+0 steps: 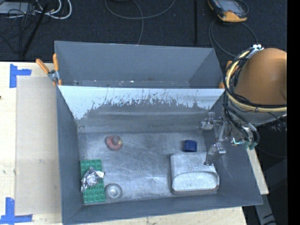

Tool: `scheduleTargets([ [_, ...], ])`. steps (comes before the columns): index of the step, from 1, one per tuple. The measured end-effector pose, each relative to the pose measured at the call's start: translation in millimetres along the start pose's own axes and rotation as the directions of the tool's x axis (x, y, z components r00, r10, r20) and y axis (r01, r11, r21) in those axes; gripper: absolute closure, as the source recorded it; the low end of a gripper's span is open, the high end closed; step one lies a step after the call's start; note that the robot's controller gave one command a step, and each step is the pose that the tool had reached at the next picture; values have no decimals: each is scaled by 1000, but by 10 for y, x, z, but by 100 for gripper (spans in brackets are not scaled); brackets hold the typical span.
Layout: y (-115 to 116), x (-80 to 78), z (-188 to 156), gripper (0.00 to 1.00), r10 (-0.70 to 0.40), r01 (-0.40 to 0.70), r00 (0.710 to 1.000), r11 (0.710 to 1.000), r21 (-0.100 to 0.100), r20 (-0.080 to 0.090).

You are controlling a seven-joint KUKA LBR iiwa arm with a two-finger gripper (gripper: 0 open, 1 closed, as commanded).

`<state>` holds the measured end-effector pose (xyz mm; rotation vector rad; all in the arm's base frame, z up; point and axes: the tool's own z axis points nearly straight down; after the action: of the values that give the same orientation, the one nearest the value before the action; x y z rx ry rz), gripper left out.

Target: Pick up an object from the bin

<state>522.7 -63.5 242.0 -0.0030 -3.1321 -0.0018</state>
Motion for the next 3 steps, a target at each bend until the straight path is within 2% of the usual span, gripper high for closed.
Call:
scheduleTargets([
  [1,-65,1,1546,0,71,-71,997,997,-1,0],
  [2,-47,-120,1671,0,47,-47,999,999,-1,-1],
  [3,-45,-112,1664,100,43,-43,999,999,-1,-5],
])
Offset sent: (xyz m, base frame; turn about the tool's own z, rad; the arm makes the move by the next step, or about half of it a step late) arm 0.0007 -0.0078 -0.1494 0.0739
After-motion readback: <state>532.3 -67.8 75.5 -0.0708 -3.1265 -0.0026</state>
